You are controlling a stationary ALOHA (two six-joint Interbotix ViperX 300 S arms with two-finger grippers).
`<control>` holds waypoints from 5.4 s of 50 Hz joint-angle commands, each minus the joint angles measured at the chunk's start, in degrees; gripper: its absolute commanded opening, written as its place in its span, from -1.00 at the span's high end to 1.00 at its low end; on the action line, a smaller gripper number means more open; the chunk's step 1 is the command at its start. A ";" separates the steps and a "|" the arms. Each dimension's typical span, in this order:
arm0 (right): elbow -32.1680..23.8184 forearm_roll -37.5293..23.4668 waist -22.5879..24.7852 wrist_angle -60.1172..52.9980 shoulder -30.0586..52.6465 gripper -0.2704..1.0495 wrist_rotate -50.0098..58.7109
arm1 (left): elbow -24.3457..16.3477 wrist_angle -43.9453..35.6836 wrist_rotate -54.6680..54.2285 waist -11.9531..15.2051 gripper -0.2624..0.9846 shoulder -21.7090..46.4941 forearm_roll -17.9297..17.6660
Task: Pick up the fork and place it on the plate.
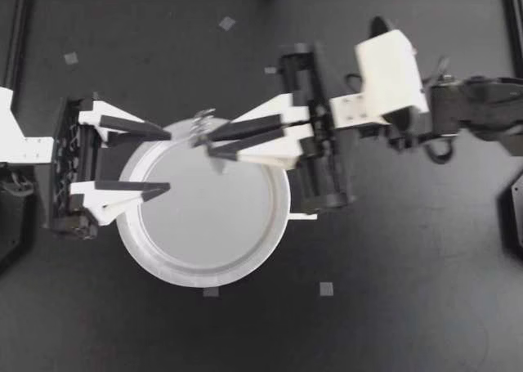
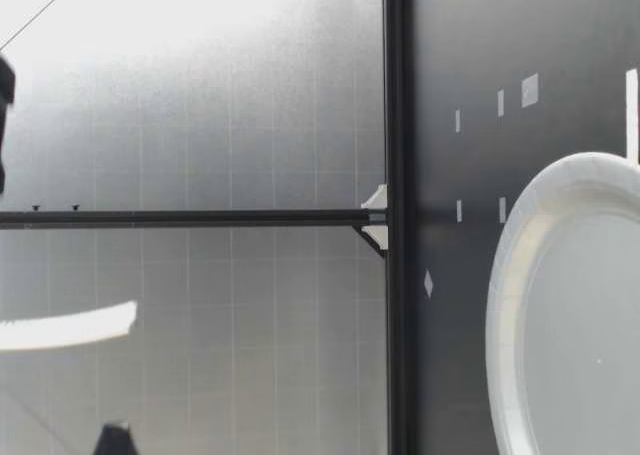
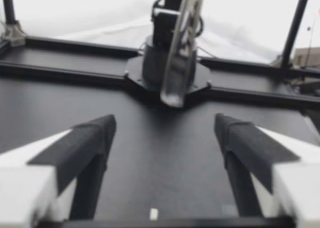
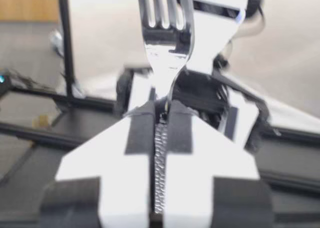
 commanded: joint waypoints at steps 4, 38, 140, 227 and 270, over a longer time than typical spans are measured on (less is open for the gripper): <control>-3.87 0.35 -0.26 -4.48 3.34 0.67 0.44 | -2.11 -2.90 0.53 -0.09 -0.46 3.08 0.09; -7.03 0.35 -0.97 -5.36 7.56 0.67 -0.62 | -3.96 -3.16 -0.79 -3.08 -0.41 5.80 0.35; 10.02 6.33 -2.72 0.79 -4.75 -0.60 0.97 | 0.35 47.46 -7.82 -3.60 0.61 -8.26 -14.41; 13.80 7.56 -2.72 -4.13 -4.13 -0.60 4.22 | -0.62 57.92 -21.09 -5.01 0.61 17.67 -16.08; 13.80 7.56 -2.72 -4.48 -4.13 -0.59 5.10 | -1.49 58.18 -21.45 -5.01 -0.48 15.03 -16.17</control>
